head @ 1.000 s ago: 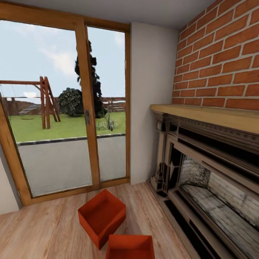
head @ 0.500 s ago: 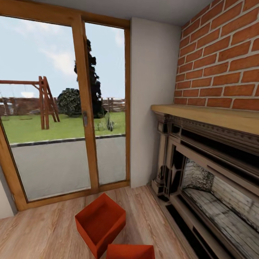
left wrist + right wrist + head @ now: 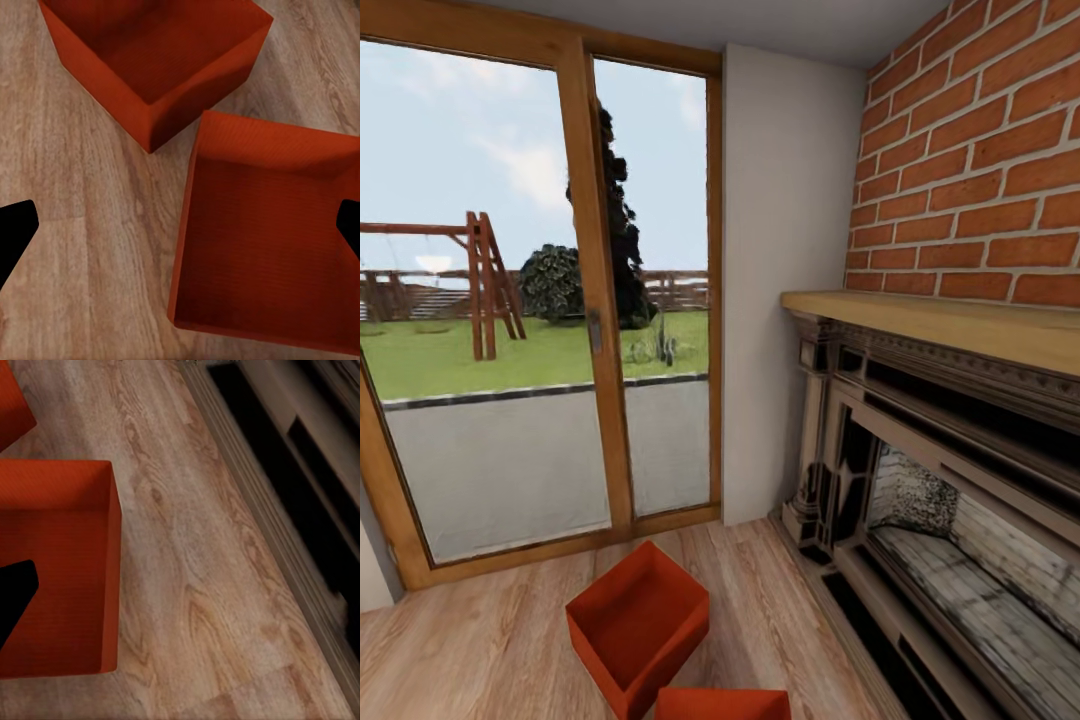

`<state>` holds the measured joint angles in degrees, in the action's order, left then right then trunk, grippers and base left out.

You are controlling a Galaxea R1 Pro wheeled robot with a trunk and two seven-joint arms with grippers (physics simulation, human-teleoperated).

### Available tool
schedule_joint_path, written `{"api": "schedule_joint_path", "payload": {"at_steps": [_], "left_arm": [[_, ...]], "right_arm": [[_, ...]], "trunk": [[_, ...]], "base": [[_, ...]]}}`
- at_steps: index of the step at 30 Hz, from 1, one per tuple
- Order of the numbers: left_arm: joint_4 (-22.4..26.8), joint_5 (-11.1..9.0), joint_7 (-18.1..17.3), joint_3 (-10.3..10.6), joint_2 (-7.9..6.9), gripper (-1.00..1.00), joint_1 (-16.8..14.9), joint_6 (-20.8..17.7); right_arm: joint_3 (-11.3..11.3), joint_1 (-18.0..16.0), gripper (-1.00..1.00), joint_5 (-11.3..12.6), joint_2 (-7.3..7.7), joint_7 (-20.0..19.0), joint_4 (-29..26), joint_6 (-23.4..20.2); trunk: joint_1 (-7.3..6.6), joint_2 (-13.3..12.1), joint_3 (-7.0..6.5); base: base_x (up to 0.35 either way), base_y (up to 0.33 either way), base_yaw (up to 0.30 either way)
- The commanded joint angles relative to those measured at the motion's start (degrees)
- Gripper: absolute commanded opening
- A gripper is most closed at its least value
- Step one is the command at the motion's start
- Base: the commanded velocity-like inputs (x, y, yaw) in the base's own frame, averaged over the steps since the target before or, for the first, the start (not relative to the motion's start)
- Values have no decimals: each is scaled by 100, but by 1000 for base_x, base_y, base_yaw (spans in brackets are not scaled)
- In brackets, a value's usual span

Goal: Move the two storage containers from the living room to the garage. In the garage, place one container on the floor and stack the other container on top of it (either order is fine).

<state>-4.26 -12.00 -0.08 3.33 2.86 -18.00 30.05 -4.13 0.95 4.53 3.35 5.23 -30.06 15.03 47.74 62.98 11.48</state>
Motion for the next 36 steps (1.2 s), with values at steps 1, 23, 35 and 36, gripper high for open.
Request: {"api": "schedule_joint_path", "payload": {"at_steps": [1,23,35,36], "left_arm": [[-25,-40,-1,37,3,100,-11,37],[-27,-58,-7,32,-4,100,-11,44],[-22,-109,-52,0,-5,100,-11,31],[-23,-110,-55,0,-5,100,-11,30]], "right_arm": [[-44,2,100,48,7,39,-9,9],[-45,2,100,33,-1,82,-157,3],[-48,2,100,41,-1,41,-134,-9],[-49,2,100,43,-1,40,-133,-9]], "trunk": [[1,5,6],[1,5,6],[1,5,20],[1,5,28]], "base": [[1,0,0],[0,0,0],[0,0,0],[0,0,0]]}}
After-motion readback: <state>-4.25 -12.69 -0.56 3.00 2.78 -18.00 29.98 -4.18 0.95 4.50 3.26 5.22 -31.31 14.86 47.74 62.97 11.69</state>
